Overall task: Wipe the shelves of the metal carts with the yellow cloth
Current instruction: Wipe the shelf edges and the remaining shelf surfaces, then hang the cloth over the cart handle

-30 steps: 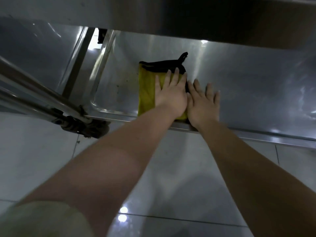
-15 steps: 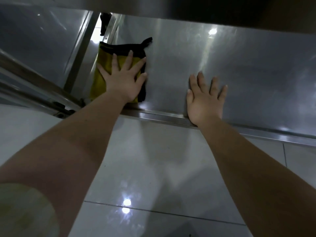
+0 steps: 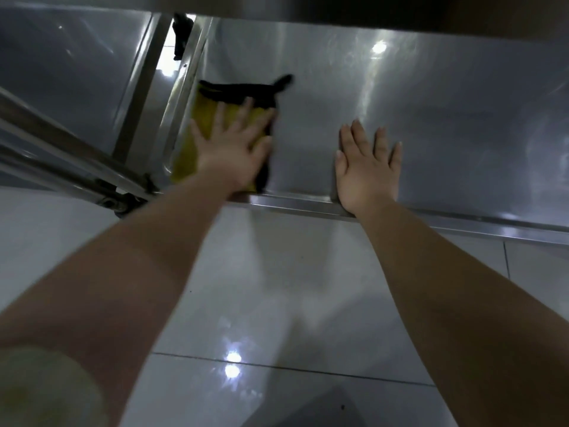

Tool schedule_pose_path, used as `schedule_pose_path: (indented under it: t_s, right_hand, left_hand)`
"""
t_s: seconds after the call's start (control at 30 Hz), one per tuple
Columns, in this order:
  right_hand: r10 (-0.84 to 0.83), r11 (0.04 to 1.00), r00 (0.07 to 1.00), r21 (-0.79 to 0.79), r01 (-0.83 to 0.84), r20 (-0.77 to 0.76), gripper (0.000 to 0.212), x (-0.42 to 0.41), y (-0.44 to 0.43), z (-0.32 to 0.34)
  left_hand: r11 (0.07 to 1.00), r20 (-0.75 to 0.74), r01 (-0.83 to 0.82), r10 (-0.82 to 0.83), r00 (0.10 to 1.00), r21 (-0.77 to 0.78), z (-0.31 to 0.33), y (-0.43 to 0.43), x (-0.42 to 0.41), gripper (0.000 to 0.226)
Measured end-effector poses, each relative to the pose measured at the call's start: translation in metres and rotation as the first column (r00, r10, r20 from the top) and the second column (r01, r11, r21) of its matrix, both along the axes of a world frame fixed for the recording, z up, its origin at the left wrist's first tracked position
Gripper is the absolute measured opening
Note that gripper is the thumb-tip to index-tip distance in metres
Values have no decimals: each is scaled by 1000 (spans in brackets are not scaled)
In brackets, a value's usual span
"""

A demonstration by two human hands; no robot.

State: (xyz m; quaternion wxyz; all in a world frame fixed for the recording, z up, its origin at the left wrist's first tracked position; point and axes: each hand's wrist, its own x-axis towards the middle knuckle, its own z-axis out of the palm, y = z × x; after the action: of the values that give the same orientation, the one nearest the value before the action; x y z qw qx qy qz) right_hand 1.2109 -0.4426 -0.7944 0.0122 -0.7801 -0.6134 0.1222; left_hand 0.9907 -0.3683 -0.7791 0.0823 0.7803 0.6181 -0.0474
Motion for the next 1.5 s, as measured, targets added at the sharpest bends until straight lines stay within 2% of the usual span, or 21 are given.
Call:
schedule_pose_path:
  t_s: [0.1, 0.2, 0.3, 0.37, 0.4, 0.43, 0.47, 0.5, 0.53, 0.57, 0.67, 0.73, 0.83, 0.9, 0.93, 1.0, 1.07, 1.23, 1.3, 1.4, 1.5]
  right_hand:
    - [-3, 1000, 1000, 8, 2, 14, 54, -2, 0, 0]
    - [-2, 1000, 999, 15, 1, 32, 55, -4, -1, -2]
    - [9, 999, 1000, 41, -9, -7, 54, -1, -1, -2]
    - [-7, 995, 991, 102, 21, -134, 51, 1, -1, 2]
    - [-33, 984, 958, 161, 81, -285, 49, 3, -2, 5]
    - [-72, 956, 869, 214, 199, -489, 46, 7, -4, 9]
    - [-106, 913, 729, 224, 340, -676, 43, 13, -8, 16]
    - [-134, 866, 589, 195, 461, -797, 40, 24, -13, 22]
    - [-165, 833, 503, 154, 532, -848, 38, 36, -19, 29]
    - [-202, 817, 478, 121, 563, -855, 37, 52, -26, 34]
    - [-286, 798, 491, 80, 598, -823, 35, 101, -54, 45]
    - [-294, 833, 539, 64, 549, -790, 34, 124, -76, 47]
    - [-192, 959, 740, 37, 282, -645, 34, 133, -101, 42]
    - [-9, 991, 869, 109, 72, -495, 39, 129, -109, 41]
    - [107, 986, 898, 163, -40, -427, 44, 124, -112, 41]
    - [314, 940, 910, 225, -257, -272, 59, 114, -116, 33]
    - [397, 913, 906, 162, -374, -145, 70, 106, -119, 28]
    - [420, 894, 905, 142, -425, 66, 84, 97, -127, 17]
    - [406, 887, 901, 168, -429, 155, 79, 92, -128, 10]
    - [412, 837, 857, 245, -490, 308, 45, 88, -125, 11]
    - [428, 845, 872, 237, -479, 237, 37, 87, -124, 39]
  left_hand:
    - [989, -26, -146, 145, 989, -24, 4, 12, -60, 52]
    - [983, -53, -182, 181, 982, -20, 4, 4, -51, 53]
    - [991, -33, -133, 132, 991, -33, 2, -19, -2, 55]
    - [998, -27, -31, 29, 999, -52, 1, -42, 46, 56]
    - [998, -25, 19, -20, 999, -63, 1, -54, 73, 56]
    - [994, -31, 66, -69, 997, -84, 2, -66, 102, 59]
    - [987, -51, 117, -124, 991, -114, 4, -77, 131, 64]
    - [974, -85, 170, -184, 979, -150, 7, -88, 158, 72]
    - [958, -115, 220, -243, 963, -184, 9, -98, 182, 78]
    - [942, -127, 261, -291, 948, -209, 11, -105, 201, 79]
    - [912, -4, 332, -343, 939, -241, 12, -117, 231, 62]
    - [903, 119, 358, -338, 933, -240, 14, -117, 227, 57]
    - [895, 256, 423, -379, 889, -142, 18, -119, 198, 62]
    - [857, 225, 512, -487, 844, -66, 15, -123, 169, 71]
    - [830, 177, 557, -542, 821, -38, 11, -126, 153, 75]
    - [799, 93, 601, -599, 795, 4, 1, -128, 123, 78]
    - [795, 117, 596, -606, 787, 108, -6, -125, 102, 70]
    - [800, 95, 562, -589, 802, 213, -16, -129, 99, 58]
    - [783, 66, 562, -597, 800, 268, -16, -132, 104, 56]
    - [745, -92, 591, -595, 798, 309, -5, -129, 106, 48]
    - [763, -255, 636, -596, 761, 116, 25, -130, 112, 47]
